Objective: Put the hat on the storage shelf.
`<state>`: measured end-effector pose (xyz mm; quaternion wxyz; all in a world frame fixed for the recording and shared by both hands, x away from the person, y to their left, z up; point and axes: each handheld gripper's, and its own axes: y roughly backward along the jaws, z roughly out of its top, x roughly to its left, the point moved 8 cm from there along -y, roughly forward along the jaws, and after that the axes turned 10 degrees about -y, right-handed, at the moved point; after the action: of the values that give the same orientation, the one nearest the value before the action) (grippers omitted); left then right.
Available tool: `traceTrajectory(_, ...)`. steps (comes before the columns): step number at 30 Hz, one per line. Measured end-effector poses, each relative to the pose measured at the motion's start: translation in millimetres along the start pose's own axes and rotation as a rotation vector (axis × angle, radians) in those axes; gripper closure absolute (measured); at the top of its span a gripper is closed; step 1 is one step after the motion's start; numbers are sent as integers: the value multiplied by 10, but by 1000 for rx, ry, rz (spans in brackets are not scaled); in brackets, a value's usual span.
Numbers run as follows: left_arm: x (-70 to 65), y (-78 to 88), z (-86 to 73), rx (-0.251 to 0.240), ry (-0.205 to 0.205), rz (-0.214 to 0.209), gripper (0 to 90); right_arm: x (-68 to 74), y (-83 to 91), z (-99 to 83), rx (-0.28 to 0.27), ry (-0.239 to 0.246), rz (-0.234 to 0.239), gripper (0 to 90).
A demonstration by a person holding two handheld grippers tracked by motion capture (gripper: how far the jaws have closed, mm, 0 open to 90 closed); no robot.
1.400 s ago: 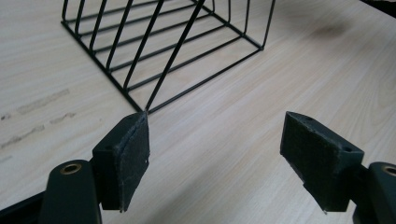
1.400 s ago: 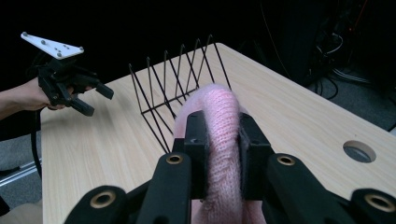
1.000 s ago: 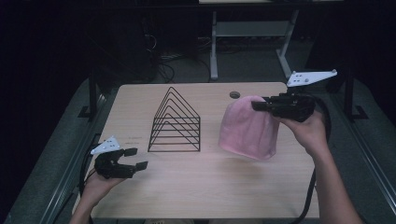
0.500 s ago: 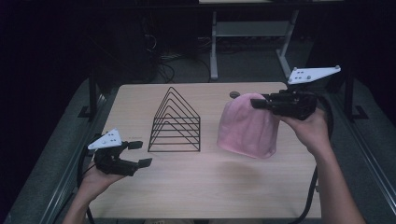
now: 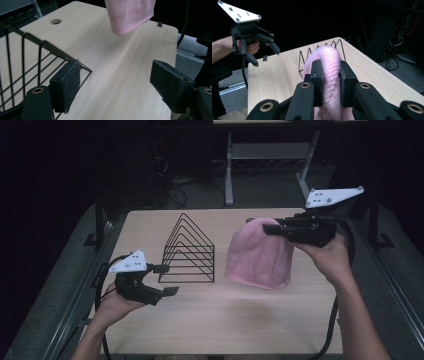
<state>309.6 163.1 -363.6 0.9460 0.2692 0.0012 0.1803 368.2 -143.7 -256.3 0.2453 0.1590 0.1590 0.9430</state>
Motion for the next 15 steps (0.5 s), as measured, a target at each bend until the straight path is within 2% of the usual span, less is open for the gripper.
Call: traceTrajectory(15,77,-269,155,8,-11,-67,236,204,-147,177,1,45,56,766)
